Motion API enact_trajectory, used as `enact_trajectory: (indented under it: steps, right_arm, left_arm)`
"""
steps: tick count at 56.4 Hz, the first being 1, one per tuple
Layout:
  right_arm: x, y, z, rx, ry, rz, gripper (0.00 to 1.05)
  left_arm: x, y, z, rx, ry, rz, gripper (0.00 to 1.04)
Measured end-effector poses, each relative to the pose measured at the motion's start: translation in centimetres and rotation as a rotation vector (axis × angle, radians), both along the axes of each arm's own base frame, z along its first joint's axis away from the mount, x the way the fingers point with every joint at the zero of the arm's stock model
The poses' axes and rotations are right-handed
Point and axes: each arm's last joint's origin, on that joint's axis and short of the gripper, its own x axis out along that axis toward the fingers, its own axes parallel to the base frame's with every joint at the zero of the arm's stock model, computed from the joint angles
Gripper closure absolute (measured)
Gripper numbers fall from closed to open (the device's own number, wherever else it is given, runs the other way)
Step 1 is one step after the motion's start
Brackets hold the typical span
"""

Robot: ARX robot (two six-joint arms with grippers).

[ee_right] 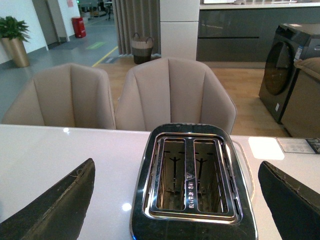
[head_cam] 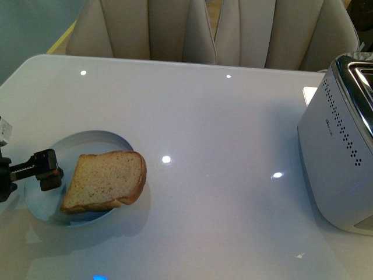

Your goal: Left arm holds plate, right arm toasts bread

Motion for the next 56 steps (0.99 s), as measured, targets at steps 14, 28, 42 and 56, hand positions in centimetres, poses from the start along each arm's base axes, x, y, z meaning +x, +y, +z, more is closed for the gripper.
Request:
enact_trajectory:
  steps: [14, 28, 42, 56]
  right_arm:
    - [0.0, 0.0, 0.0, 0.0, 0.0, 0.0, 0.09]
    - [0.0, 0.0, -0.01, 0.0, 0.0, 0.0, 0.09]
    - [0.0, 0.0, 0.0, 0.0, 0.0, 0.0, 0.09]
    - [0.0, 0.0, 0.0, 0.0, 0.0, 0.0, 0.09]
  left_arm:
    - [0.34, 0.01, -0.47, -0.021, 0.001, 0.011, 0.07]
    - [0.31, -0.03, -0.69, -0.038, 0.008, 0.024, 0.43]
    - [0.07, -0.37, -0.8, -0.06, 0.031, 0.037, 0.84]
    - [-0.51, -0.53, 0.04, -0.153, 0.035, 0.074, 1.02]
